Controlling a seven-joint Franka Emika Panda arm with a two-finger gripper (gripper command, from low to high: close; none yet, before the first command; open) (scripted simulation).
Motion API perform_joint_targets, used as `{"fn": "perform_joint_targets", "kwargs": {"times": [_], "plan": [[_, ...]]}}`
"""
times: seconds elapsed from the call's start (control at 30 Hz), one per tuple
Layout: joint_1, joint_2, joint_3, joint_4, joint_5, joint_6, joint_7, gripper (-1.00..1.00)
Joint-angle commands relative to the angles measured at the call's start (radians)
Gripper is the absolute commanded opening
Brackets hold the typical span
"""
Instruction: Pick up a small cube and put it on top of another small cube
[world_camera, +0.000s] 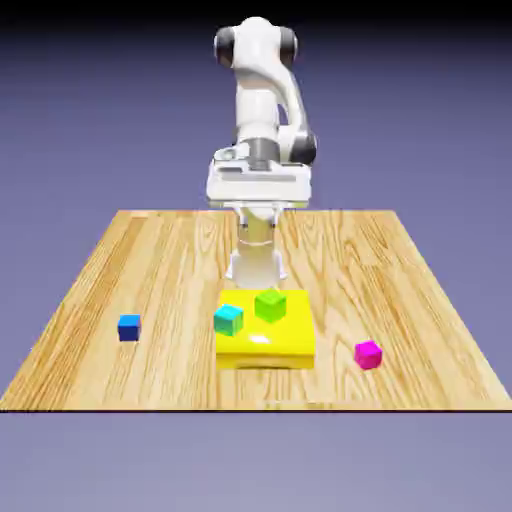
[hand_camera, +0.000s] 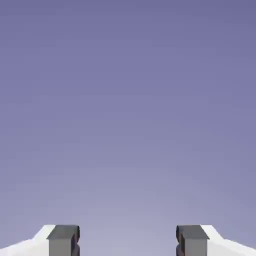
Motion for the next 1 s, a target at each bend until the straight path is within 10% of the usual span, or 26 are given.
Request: {"fn": "perform_joint_targets", "kwargs": {"times": [0.0, 0.97], "plan": [[0.012, 0.036, 0.017, 0.014, 0.021, -0.036, -0.023, 0.00], [-0.238, 1.003, 0.657, 0.387, 0.674, -0.602, 0.407, 0.00]]}}
